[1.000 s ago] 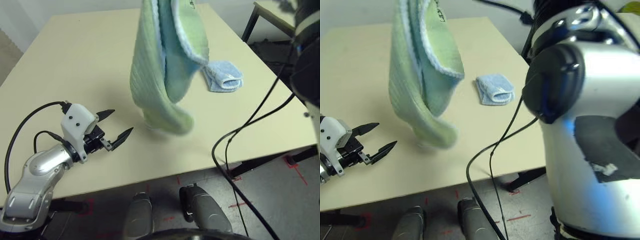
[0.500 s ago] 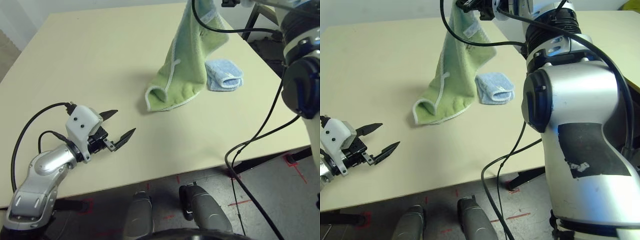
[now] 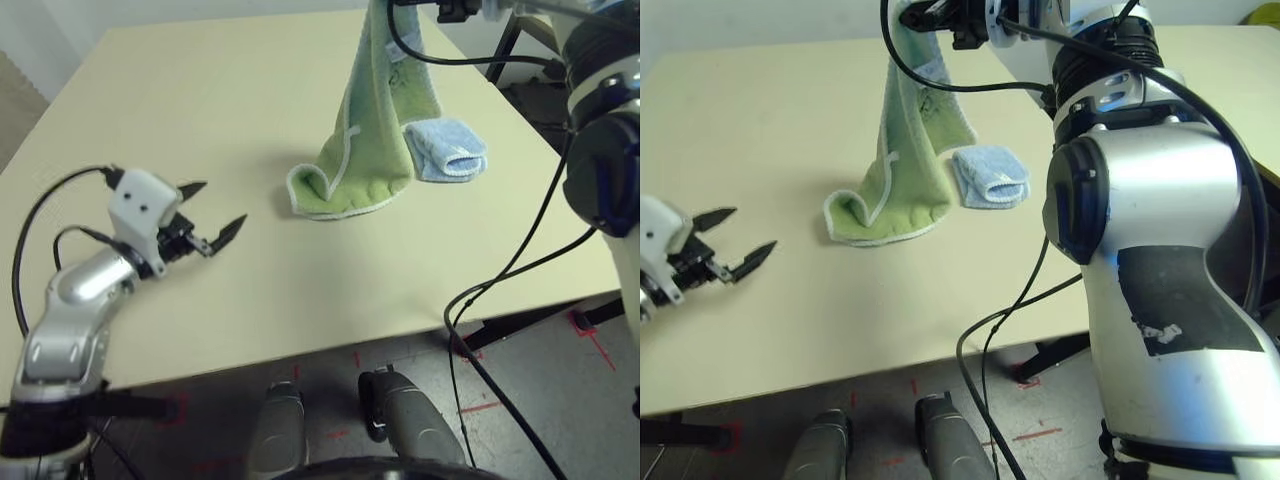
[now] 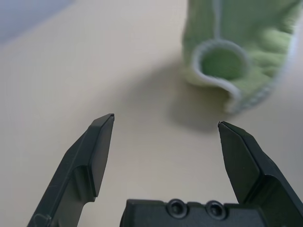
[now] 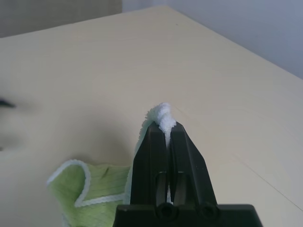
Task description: Fold the towel and set it aside.
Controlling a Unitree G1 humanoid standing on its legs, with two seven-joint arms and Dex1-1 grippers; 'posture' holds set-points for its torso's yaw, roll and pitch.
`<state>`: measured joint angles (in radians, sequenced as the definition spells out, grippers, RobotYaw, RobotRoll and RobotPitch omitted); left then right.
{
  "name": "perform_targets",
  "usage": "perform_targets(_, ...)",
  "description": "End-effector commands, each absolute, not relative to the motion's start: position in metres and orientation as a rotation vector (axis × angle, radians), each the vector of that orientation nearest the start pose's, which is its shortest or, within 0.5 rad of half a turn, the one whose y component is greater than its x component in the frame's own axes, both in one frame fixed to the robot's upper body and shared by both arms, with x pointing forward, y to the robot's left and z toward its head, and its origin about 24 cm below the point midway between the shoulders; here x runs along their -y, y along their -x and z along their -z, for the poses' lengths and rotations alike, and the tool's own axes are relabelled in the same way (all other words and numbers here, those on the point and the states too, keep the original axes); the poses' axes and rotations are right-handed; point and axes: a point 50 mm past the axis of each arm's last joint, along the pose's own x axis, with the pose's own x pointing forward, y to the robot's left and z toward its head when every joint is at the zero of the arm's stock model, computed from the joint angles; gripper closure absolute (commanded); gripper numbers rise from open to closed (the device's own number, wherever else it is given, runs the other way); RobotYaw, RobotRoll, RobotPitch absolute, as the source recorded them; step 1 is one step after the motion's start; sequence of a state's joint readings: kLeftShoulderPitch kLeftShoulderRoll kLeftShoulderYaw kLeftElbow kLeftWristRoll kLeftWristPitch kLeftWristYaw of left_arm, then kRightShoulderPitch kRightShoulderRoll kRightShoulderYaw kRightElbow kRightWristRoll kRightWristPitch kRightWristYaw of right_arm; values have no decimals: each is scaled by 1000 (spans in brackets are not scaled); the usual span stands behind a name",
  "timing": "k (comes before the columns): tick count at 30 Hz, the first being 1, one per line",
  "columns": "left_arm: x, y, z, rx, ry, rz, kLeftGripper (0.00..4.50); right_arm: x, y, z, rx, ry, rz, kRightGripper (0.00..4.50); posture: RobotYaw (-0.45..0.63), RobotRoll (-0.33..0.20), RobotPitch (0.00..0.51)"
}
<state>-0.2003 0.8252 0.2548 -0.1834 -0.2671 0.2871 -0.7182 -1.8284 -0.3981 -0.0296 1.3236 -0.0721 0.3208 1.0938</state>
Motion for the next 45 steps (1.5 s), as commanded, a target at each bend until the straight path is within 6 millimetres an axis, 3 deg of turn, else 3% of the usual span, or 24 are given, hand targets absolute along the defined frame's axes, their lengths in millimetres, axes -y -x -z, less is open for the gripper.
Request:
perform_targets(1, -273, -280, -189, -60, -696, 610, 0, 109, -386, -382, 31, 354, -995, 4462, -34, 0, 139)
perform_targets(9, -265, -331, -213, -182, -708, 914, 0, 108, -387, -378, 35, 331, -998, 4462, -77, 0, 145)
perform_targets(14, -252, -358, -223, -246, -756, 1014, 0, 115, -389, -375, 26, 313, -985, 4462, -126, 0, 143)
perform_targets(22, -216, -380, -227, -299, -788, 1126, 0, 124, -390, -372, 19, 301, -961, 4462, -164, 0, 143)
perform_targets(27, -204, -385, -215, -364, -820, 1150, 0, 125, -390, -372, 17, 300, -961, 4462, -178, 0, 145)
perform_targets(31, -206, -386, -205, -404, -888, 1140, 845, 125, -390, -373, 18, 300, -961, 4500, -180, 0, 147)
perform_targets(35, -211, -384, -197, -444, -1005, 1127, 2255, 124, -389, -373, 20, 301, -961, 4500, -178, 0, 147)
perform_targets(41, -212, -387, -205, -409, -1035, 1080, 4265, 124, -389, -373, 24, 301, -966, 4500, -178, 0, 147)
perform_targets(42, -214, -388, -207, -402, -1030, 1065, 4482, 123, -389, -373, 21, 303, -969, 4500, -173, 0, 142)
perform_targets(45, -216, -388, -212, -382, -1010, 1042, 4482, 124, -390, -371, 13, 311, -977, 4500, -173, 0, 142)
